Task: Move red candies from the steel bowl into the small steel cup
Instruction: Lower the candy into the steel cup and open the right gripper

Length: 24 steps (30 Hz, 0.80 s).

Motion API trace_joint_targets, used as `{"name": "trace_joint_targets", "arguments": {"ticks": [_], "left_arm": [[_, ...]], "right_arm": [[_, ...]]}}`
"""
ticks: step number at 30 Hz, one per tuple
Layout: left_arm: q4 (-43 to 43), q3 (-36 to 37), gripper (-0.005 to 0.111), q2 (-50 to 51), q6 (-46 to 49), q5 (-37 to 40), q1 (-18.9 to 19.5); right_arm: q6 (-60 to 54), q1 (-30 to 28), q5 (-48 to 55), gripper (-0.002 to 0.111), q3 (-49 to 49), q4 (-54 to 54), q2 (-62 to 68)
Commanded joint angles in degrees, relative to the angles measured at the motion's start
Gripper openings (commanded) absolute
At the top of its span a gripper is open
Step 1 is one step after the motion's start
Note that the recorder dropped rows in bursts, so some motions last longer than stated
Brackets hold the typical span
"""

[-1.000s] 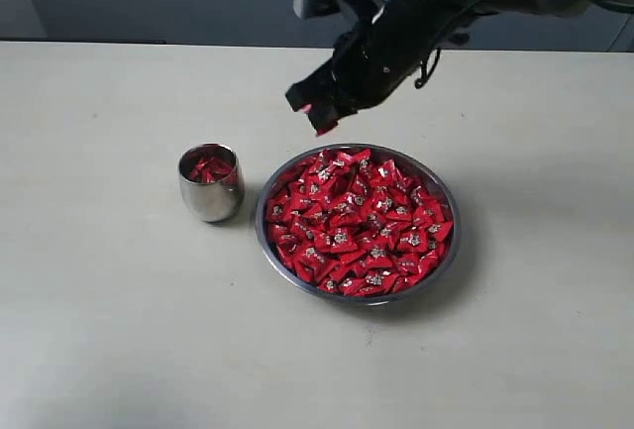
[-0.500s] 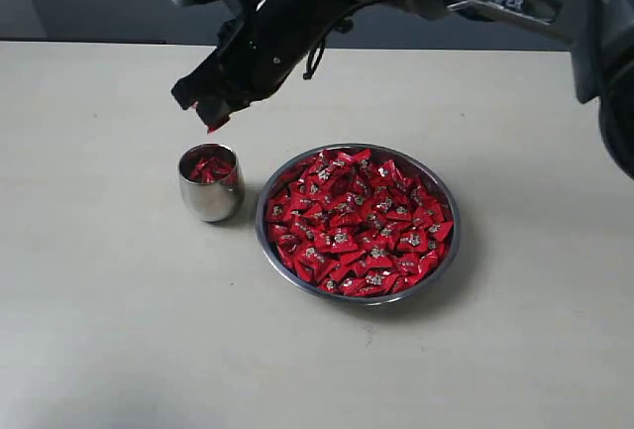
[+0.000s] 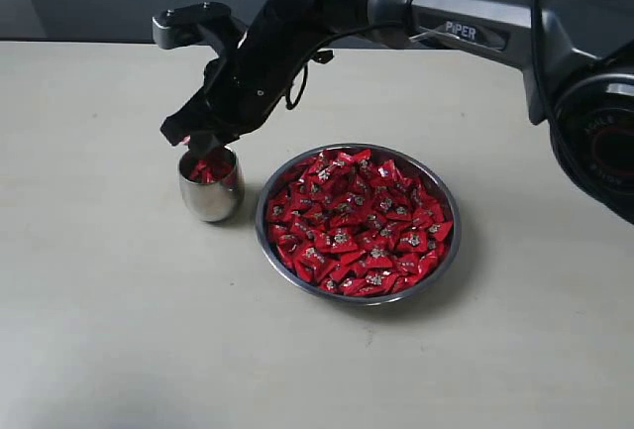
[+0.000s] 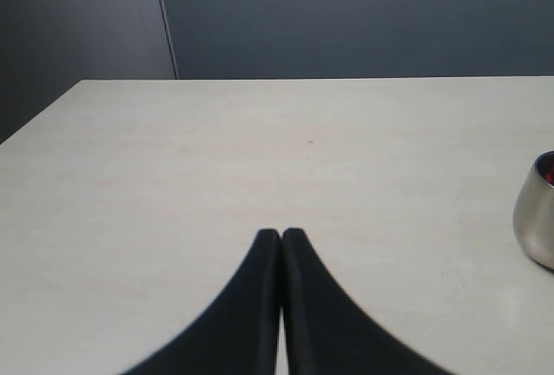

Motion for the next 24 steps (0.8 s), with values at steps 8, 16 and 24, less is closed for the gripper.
{"name": "trace_joint_targets", "arguments": {"ticks": [8,16,24], "left_arm": [[0.07,0.22,0.000,-0.26,-0.15,-0.10,0.05],[0.07,0.22,0.000,-0.26,-0.15,-0.10,0.05],[0.07,0.22,0.000,-0.26,-0.15,-0.10,0.05]], "right_arm": [[0.78,0.10,0.27,0.039,-0.36,-1.98,-0.27],[1.16,0.10,-0.44,0.039,-0.36,-1.86,-0.27],[1.16,-0.01,-1.75,0.039,-0.36,-3.45,-1.59]]}}
